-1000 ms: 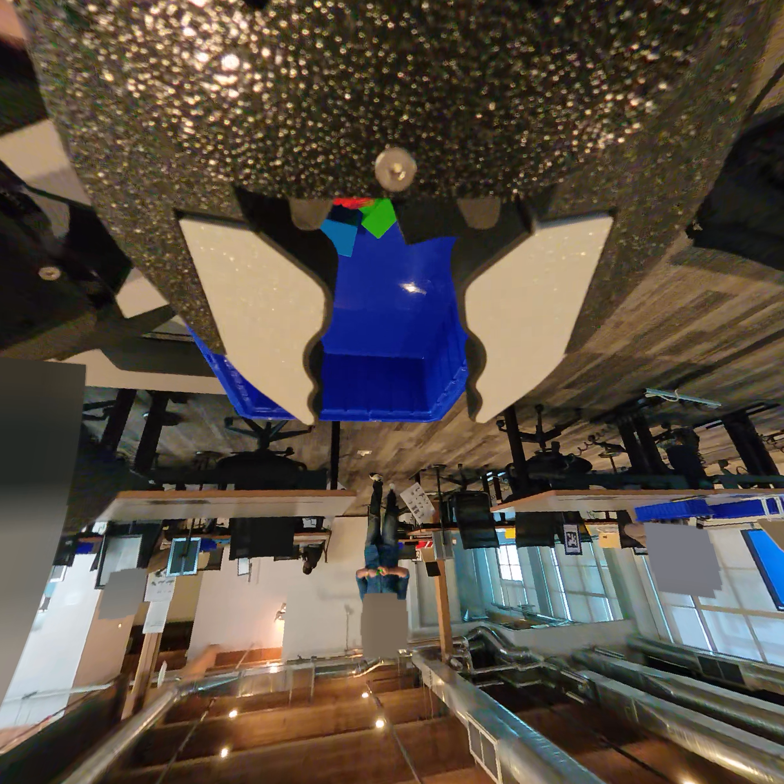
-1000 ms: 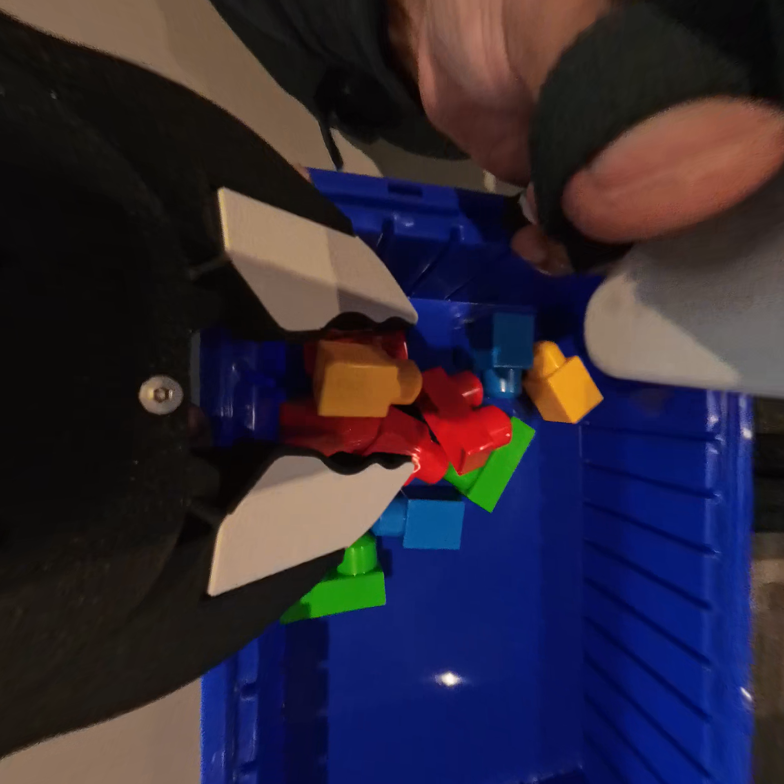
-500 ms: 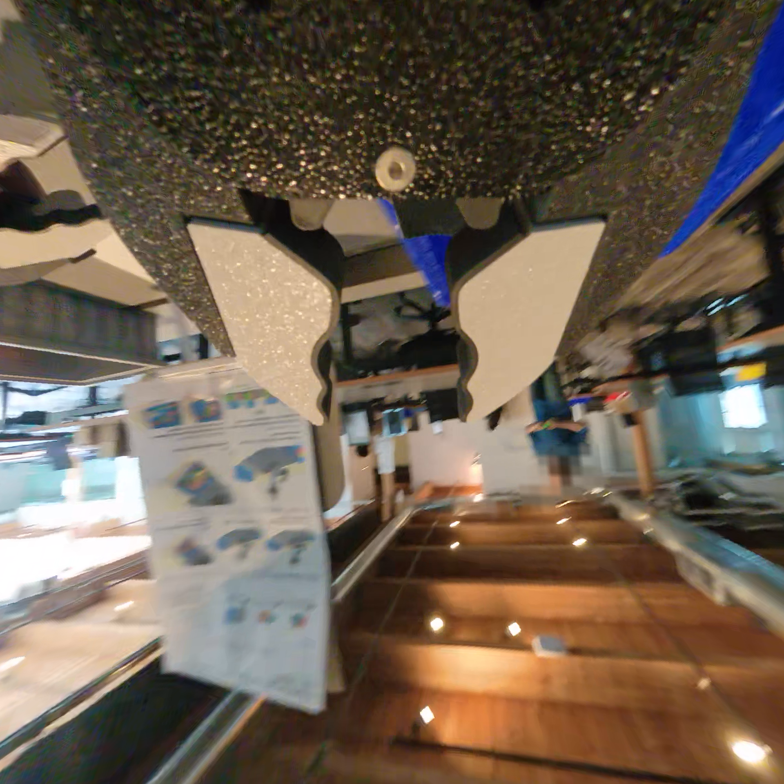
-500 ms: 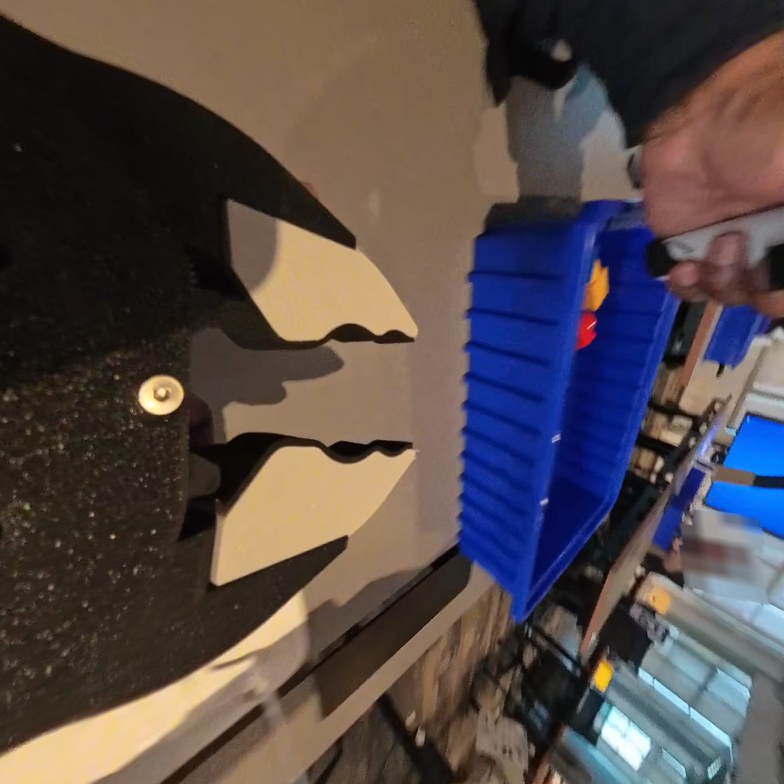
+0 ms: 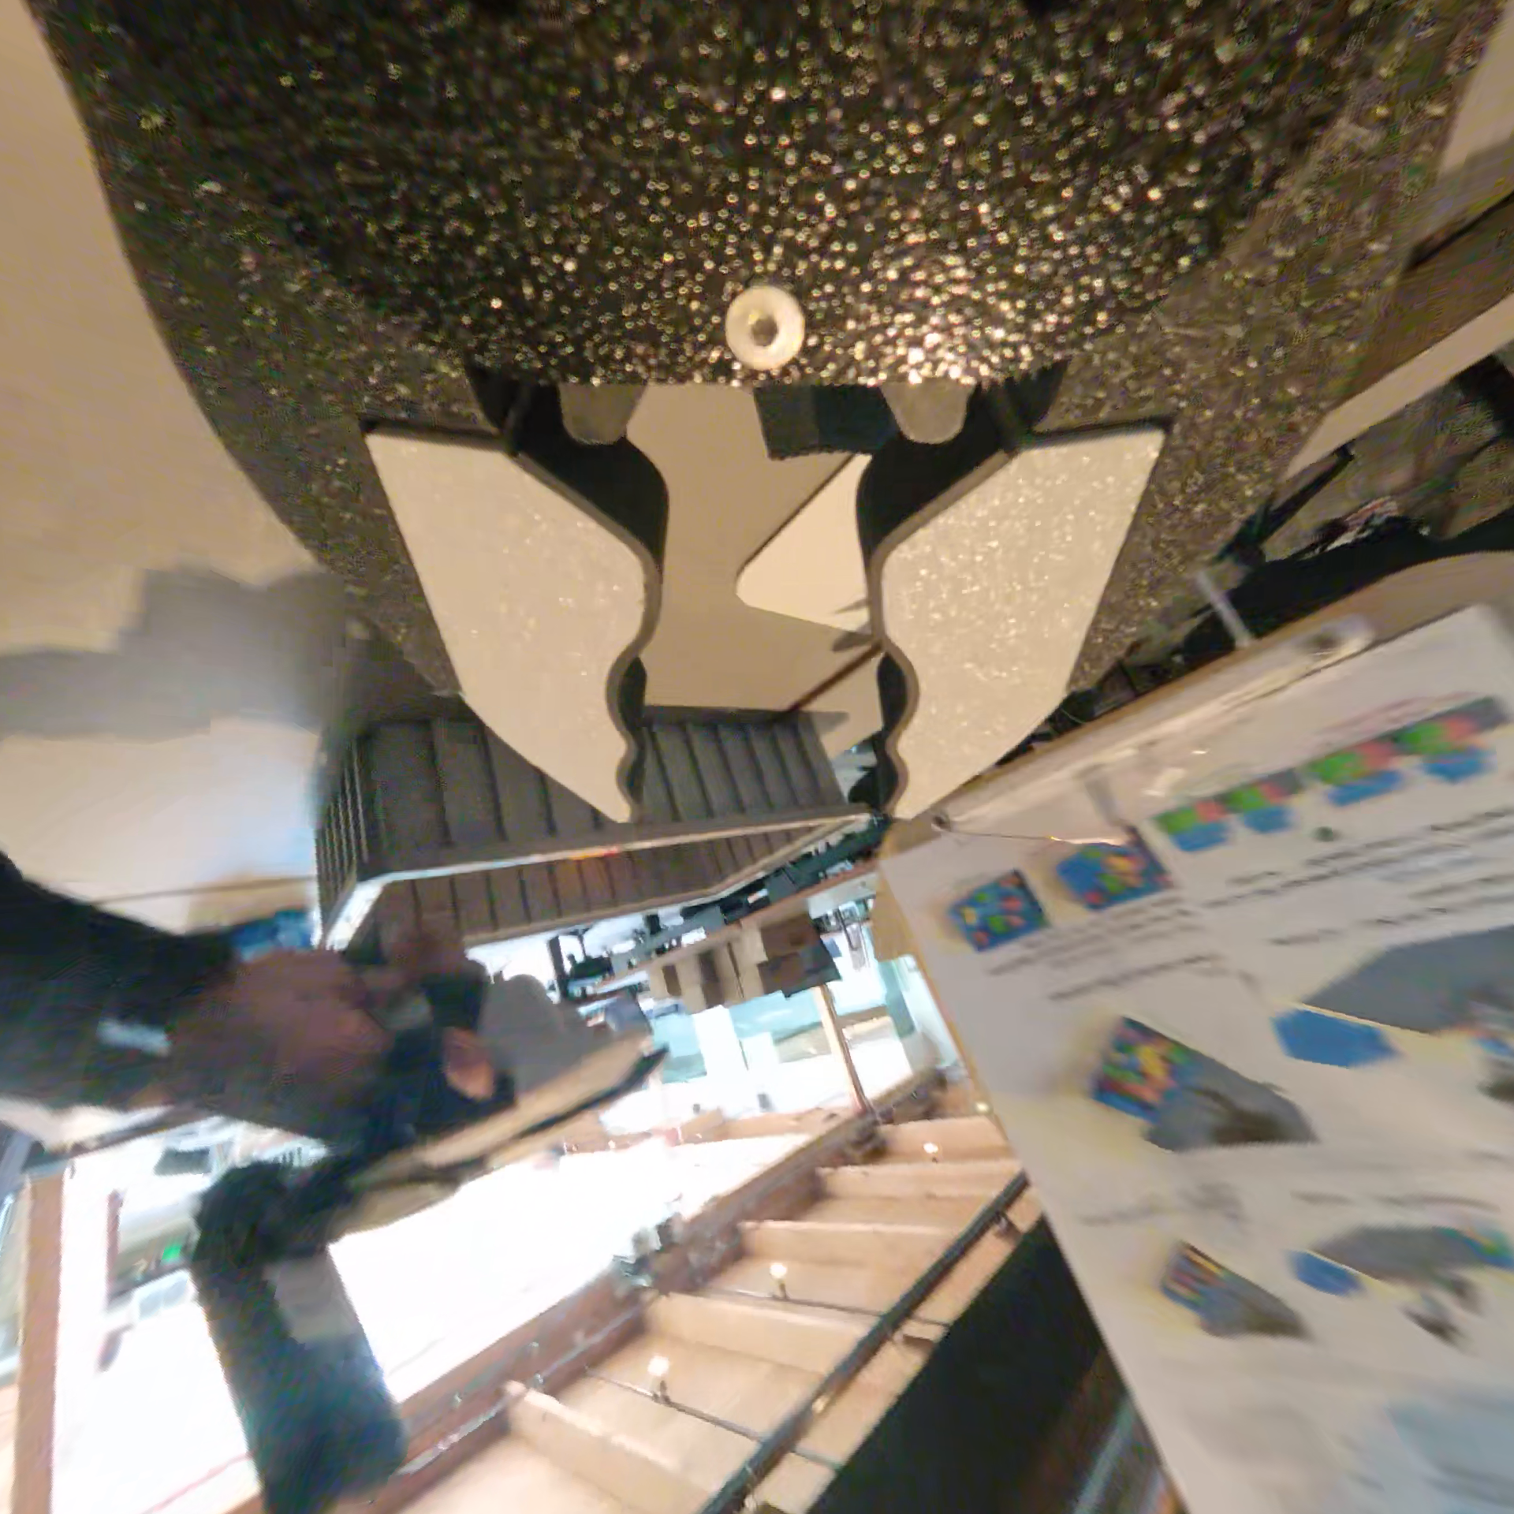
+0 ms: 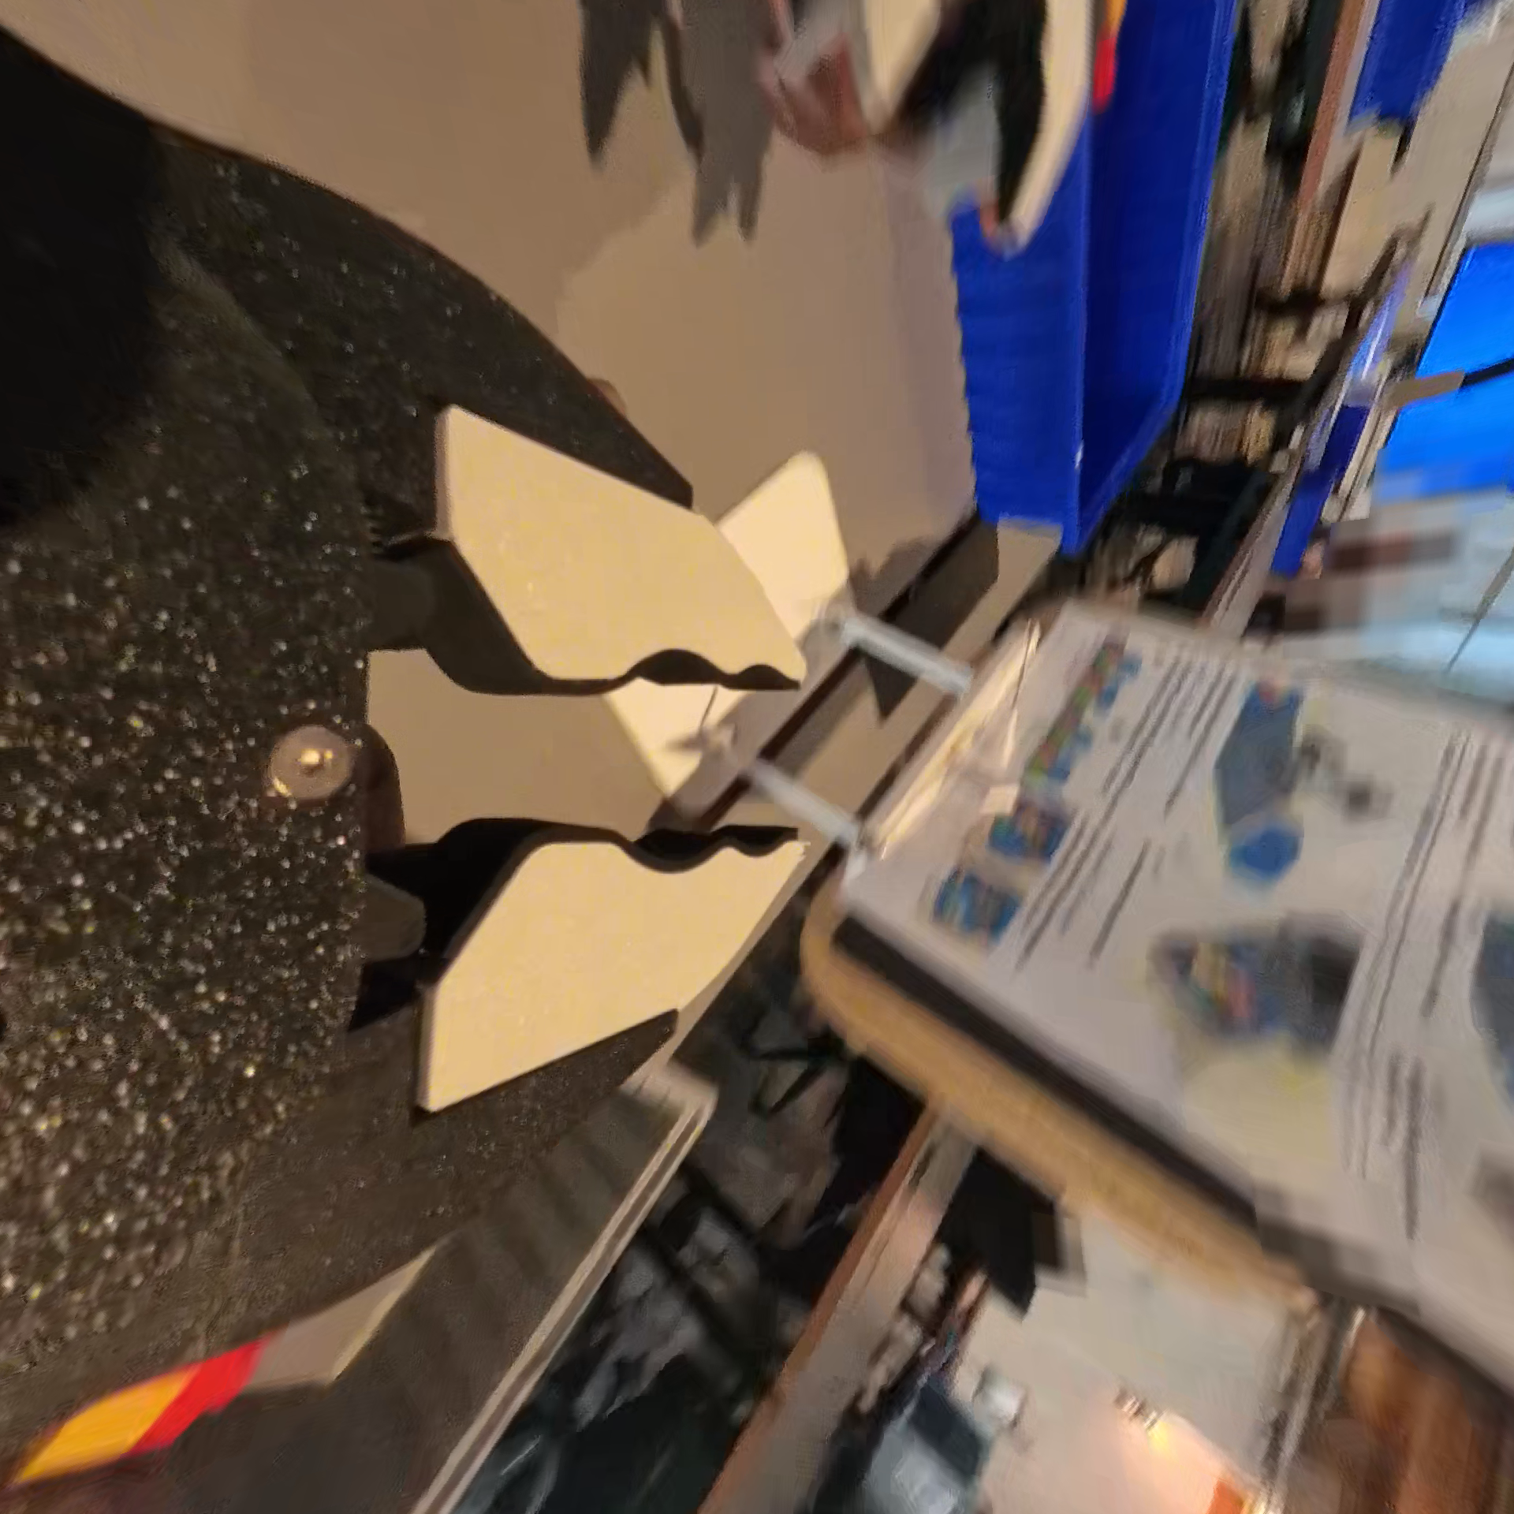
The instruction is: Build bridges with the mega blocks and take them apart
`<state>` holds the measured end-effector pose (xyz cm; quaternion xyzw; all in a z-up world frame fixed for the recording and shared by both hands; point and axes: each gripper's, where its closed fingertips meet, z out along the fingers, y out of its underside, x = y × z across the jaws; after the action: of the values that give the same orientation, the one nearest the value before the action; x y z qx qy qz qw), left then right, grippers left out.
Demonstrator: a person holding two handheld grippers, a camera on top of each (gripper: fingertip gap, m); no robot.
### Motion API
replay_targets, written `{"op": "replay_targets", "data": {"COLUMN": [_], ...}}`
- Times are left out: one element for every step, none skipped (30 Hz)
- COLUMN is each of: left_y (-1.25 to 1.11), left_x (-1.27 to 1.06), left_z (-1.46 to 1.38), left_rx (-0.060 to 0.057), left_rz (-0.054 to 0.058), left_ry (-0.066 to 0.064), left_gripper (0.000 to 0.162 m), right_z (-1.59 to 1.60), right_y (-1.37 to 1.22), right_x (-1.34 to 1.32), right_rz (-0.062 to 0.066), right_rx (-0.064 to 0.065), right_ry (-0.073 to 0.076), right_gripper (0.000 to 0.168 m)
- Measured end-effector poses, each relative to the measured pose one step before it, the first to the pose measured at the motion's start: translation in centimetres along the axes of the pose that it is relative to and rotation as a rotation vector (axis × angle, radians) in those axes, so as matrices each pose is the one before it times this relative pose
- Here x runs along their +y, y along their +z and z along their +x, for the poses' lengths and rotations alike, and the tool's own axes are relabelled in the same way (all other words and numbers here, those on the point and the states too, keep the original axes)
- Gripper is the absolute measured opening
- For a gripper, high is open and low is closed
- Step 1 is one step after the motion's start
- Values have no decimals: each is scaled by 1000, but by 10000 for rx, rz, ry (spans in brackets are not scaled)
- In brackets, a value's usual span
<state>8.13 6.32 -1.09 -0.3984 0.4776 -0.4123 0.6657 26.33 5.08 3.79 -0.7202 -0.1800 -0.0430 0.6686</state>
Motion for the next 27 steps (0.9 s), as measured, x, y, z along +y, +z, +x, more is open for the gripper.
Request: {"op": "replay_targets", "data": {"left_y": [894,890,913,902,886,786,664,493,318,184,99,27,13,16,26,29,-31,-57,-87,-102,-118,-108,-89,-70,-58,-51,-45], "left_x": [706,578,515,449,476,509,548,505,451,386,332,250,53,-52,54,22,-28,-50,-48,-44,-15,-1,0,6,1,-18,21], "left_z": [1036,853,687,524,415,369,344,347,402,444,470,348,156,33,28,-34,-47,20,63,100,115,115,101,112,107,105,60], "left_rx": [75,45,20,11,10,25,24,40,79,127,180,138,63,14,47,22,3,32,51,51,54,46,40,53,62,61,40], "left_rz": [-135,-72,-38,-14,-40,-99,-146,-157,-137,-103,-106,-79,-14,25,-29,-19,29,42,32,16,-4,-17,-21,-22,-6,1,-20], "left_ry": [156,110,9,-110,-182,-151,-38,60,78,52,22,28,65,13,-43,-56,-35,-24,-12,3,19,20,15,12,14,11,-2], "left_gripper": [54,54,54,54,54,55,55,55,55,55,55,55,55,54,54,54,54,54,54,54,54,54,53,53,54,54,54], "right_z": [3421,3289,2991,2583,2013,1321,826,571,329,11,95,395,111,-226,-173,-126,-146,-28,94,170,236,303,333,289,98,-98,-138], "right_y": [-370,98,499,804,1020,1111,1087,999,979,852,505,255,235,409,526,510,365,182,-22,-138,-155,-80,-9,103,270,451,613], "right_x": [1034,1350,1462,1502,1535,1533,1430,1098,728,733,588,-57,-119,357,688,744,654,393,63,-215,-349,-324,-283,-294,-240,38,317], "right_rz": [-436,-559,-573,-581,-626,-630,-551,-313,-183,-528,-622,-75,61,-253,-460,-471,-410,-248,-49,97,115,12,-94,-115,-144,-292,-440], "right_rx": [469,356,261,198,119,2,13,113,96,-60,92,432,295,42,55,98,85,132,158,136,104,82,97,86,-19,-142,-162], "right_ry": [388,559,687,741,686,538,392,269,152,25,-112,-202,-217,-182,-207,-309,-323,-232,-143,-68,3,22,-20,-80,-83,-47,-52], "right_gripper": [31,31,35,38,42,48,51,53,53,53,58,62,61,59,61,65,67,67,68,68,67,66,66,66,65,65,65]}}
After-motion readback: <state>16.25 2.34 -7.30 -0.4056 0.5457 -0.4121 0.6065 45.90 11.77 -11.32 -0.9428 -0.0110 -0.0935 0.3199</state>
